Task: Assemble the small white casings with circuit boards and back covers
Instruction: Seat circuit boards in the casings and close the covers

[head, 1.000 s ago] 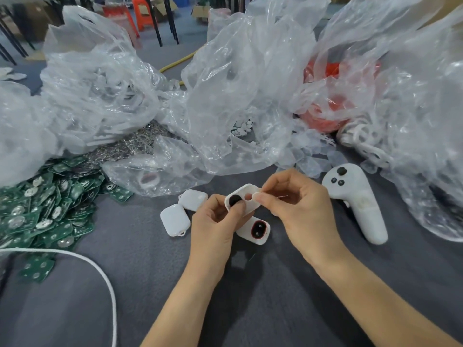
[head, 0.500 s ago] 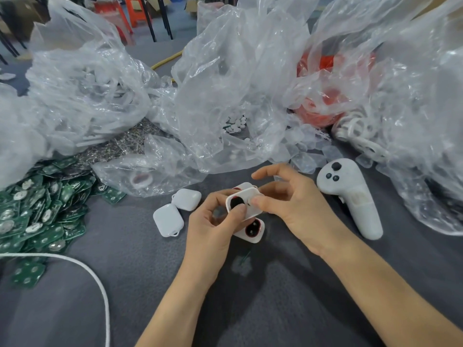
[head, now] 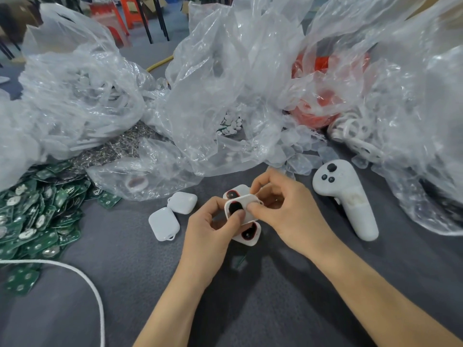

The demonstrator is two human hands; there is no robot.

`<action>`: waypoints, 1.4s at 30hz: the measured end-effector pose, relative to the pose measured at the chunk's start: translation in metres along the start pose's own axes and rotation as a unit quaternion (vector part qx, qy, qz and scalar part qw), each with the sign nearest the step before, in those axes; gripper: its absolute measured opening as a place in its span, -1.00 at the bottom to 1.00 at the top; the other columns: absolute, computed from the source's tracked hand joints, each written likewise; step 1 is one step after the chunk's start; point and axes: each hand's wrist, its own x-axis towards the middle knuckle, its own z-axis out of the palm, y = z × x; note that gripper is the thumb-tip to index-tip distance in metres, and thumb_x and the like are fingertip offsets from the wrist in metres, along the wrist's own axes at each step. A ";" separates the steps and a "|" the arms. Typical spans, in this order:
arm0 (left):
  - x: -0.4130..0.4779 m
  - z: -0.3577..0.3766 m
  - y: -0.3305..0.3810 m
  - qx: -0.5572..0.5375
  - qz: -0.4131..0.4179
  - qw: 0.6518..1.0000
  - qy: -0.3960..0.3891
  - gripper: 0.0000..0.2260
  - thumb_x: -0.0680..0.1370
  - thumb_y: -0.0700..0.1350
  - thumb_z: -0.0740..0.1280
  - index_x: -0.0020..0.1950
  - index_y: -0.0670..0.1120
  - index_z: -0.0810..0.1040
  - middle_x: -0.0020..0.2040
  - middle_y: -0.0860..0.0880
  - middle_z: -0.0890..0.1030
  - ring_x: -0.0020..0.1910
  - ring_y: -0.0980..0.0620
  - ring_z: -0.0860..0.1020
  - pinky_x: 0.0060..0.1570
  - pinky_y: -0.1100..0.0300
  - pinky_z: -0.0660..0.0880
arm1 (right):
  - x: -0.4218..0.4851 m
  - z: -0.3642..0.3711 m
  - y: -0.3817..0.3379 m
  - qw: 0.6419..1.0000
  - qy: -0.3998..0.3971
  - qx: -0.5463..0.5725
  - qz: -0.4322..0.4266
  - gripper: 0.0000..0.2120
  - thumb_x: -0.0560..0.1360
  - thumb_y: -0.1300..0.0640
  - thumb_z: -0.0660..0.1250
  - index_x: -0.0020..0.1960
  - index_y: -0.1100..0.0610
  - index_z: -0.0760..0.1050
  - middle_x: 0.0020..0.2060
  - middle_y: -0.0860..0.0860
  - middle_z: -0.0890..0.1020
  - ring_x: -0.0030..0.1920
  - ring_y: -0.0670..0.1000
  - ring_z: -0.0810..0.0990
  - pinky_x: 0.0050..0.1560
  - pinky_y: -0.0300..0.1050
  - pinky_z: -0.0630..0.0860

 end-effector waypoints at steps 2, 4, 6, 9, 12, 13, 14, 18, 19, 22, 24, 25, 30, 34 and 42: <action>0.000 0.002 0.001 -0.019 -0.005 1.000 0.000 -0.91 0.53 -0.29 0.35 -0.05 -0.14 0.63 -0.13 -0.09 0.69 -0.07 -0.06 0.68 -0.08 0.15 0.62 | -0.002 0.002 -0.001 1.000 0.011 -0.013 -0.013 -0.84 0.42 0.25 0.43 -0.11 0.03 0.51 -0.29 -0.04 0.63 -0.27 -0.11 0.60 -0.24 -0.32 0.52; 0.000 0.003 0.003 -0.046 -0.012 0.999 -0.006 -0.84 0.54 -0.33 0.31 -0.02 -0.13 0.65 -0.11 -0.09 0.70 -0.07 -0.02 0.68 -0.13 0.26 0.59 | -0.002 0.004 -0.002 0.999 0.024 -0.032 -0.024 -0.84 0.42 0.27 0.43 -0.11 0.05 0.52 -0.28 -0.05 0.63 -0.26 -0.11 0.60 -0.23 -0.32 0.53; -0.001 0.004 0.005 -0.071 -0.021 0.997 -0.012 -0.76 0.55 -0.37 0.28 -0.04 -0.09 0.66 -0.10 -0.09 0.71 -0.07 -0.01 0.68 -0.14 0.28 0.58 | -0.003 0.006 -0.003 0.998 0.032 -0.050 -0.030 -0.84 0.42 0.29 0.42 -0.11 0.07 0.52 -0.28 -0.04 0.63 -0.25 -0.11 0.59 -0.21 -0.32 0.52; -0.002 0.003 0.005 -0.094 -0.023 0.995 -0.015 -0.66 0.56 -0.40 0.25 -0.10 -0.01 0.70 -0.10 -0.10 0.71 -0.07 -0.02 0.68 -0.13 0.27 0.58 | -0.006 0.010 -0.004 0.994 0.043 -0.088 -0.048 -0.85 0.44 0.27 0.41 -0.11 0.06 0.51 -0.29 -0.08 0.61 -0.24 -0.15 0.56 -0.22 -0.37 0.48; -0.002 0.004 0.004 -0.082 -0.018 0.996 -0.004 -0.65 0.57 -0.38 0.25 -0.09 0.02 0.71 -0.11 -0.08 0.71 -0.09 0.00 0.69 -0.15 0.29 0.58 | -0.007 0.014 -0.003 0.992 0.054 -0.096 -0.057 -0.86 0.45 0.27 0.40 -0.09 0.07 0.50 -0.29 -0.09 0.60 -0.21 -0.16 0.55 -0.21 -0.39 0.46; -0.003 0.005 0.003 -0.066 -0.012 0.998 0.007 -0.67 0.57 -0.37 0.25 -0.04 0.02 0.69 -0.10 -0.07 0.71 -0.10 0.00 0.69 -0.16 0.28 0.58 | -0.007 0.015 -0.002 0.993 0.057 -0.093 -0.054 -0.86 0.45 0.27 0.40 -0.09 0.07 0.50 -0.29 -0.08 0.60 -0.22 -0.16 0.55 -0.21 -0.39 0.47; -0.003 0.005 0.002 -0.040 -0.003 0.999 0.017 -0.70 0.57 -0.35 0.27 0.04 0.01 0.66 -0.09 -0.04 0.70 -0.10 0.00 0.69 -0.17 0.26 0.59 | -0.006 0.015 -0.002 0.993 0.060 -0.091 -0.051 -0.86 0.45 0.26 0.41 -0.09 0.07 0.50 -0.29 -0.08 0.61 -0.22 -0.15 0.56 -0.21 -0.37 0.48; -0.003 0.003 0.001 0.063 0.045 0.997 0.030 -0.70 0.55 -0.28 0.32 0.10 0.12 0.59 -0.08 0.05 0.68 -0.19 0.01 0.67 -0.17 0.12 0.62 | -0.005 0.015 0.001 0.996 0.056 -0.053 -0.043 -0.91 0.45 0.18 0.45 -0.10 0.08 0.54 -0.28 -0.08 0.62 -0.24 -0.16 0.59 -0.20 -0.34 0.53; -0.002 0.002 0.003 0.067 0.047 0.996 0.037 -0.70 0.55 -0.28 0.33 0.05 0.13 0.59 -0.11 0.05 0.67 -0.24 0.03 0.66 -0.23 0.16 0.60 | -0.005 0.015 0.001 0.997 0.041 -0.044 -0.042 -0.91 0.44 0.14 0.46 -0.10 0.07 0.55 -0.25 -0.09 0.63 -0.22 -0.17 0.60 -0.19 -0.35 0.53; 0.001 -0.004 0.004 0.063 0.034 0.994 0.084 -0.72 0.51 -0.34 0.32 -0.05 0.07 0.60 -0.25 0.05 0.65 -0.42 0.12 0.56 -0.40 0.32 0.49 | 0.000 0.009 0.002 0.994 0.040 -0.075 -0.061 -0.91 0.44 0.09 0.45 -0.07 0.05 0.59 -0.16 -0.12 0.61 -0.17 -0.16 0.59 -0.14 -0.35 0.52; 0.003 -0.011 0.004 0.086 0.019 0.991 0.101 -0.72 0.50 -0.35 0.30 -0.06 0.03 0.58 -0.34 0.02 0.61 -0.47 0.11 0.52 -0.44 0.33 0.44 | 0.011 0.002 0.004 0.976 0.072 -0.191 -0.075 -0.89 0.49 0.10 0.37 0.01 0.08 0.58 -0.05 -0.06 0.59 -0.04 -0.10 0.55 0.00 -0.22 0.49; 0.003 -0.015 0.004 0.109 0.013 0.989 0.103 -0.73 0.49 -0.35 0.28 -0.06 0.03 0.57 -0.36 0.01 0.59 -0.49 0.11 0.51 -0.43 0.33 0.43 | 0.017 -0.001 0.005 0.958 0.070 -0.270 -0.069 -0.84 0.53 0.11 0.32 0.09 0.09 0.55 0.03 -0.02 0.57 0.07 -0.04 0.51 0.08 -0.16 0.45; 0.003 -0.033 0.011 0.221 -0.029 0.972 0.073 -0.77 0.45 -0.33 0.28 -0.09 0.00 0.56 -0.39 0.04 0.52 -0.53 0.19 0.45 -0.46 0.43 0.35 | 0.055 -0.005 -0.002 0.830 -0.060 -0.553 0.042 -0.69 0.55 0.22 0.19 0.29 0.17 0.39 0.19 0.14 0.47 0.18 0.17 0.48 -0.02 -0.05 0.39; -0.008 -0.046 0.013 0.320 -0.043 0.945 0.044 -0.77 0.44 -0.25 0.30 -0.07 0.08 0.58 -0.19 0.14 0.56 -0.25 0.24 0.49 -0.32 0.47 0.33 | 0.072 -0.008 -0.005 0.824 -0.071 -0.561 0.045 -0.77 0.50 0.36 0.20 0.11 0.19 0.48 0.09 0.16 0.51 0.08 0.16 0.53 -0.14 -0.07 0.35; -0.020 -0.055 0.009 0.367 -0.029 0.926 0.091 -0.77 0.48 -0.13 0.34 0.08 0.12 0.61 0.08 0.16 0.54 0.02 0.14 0.51 0.01 0.22 0.44 | 0.074 -0.014 -0.014 0.843 -0.003 -0.538 0.010 -0.84 0.50 0.26 0.29 0.06 0.17 0.55 -0.13 0.11 0.53 -0.08 0.16 0.57 -0.18 -0.08 0.46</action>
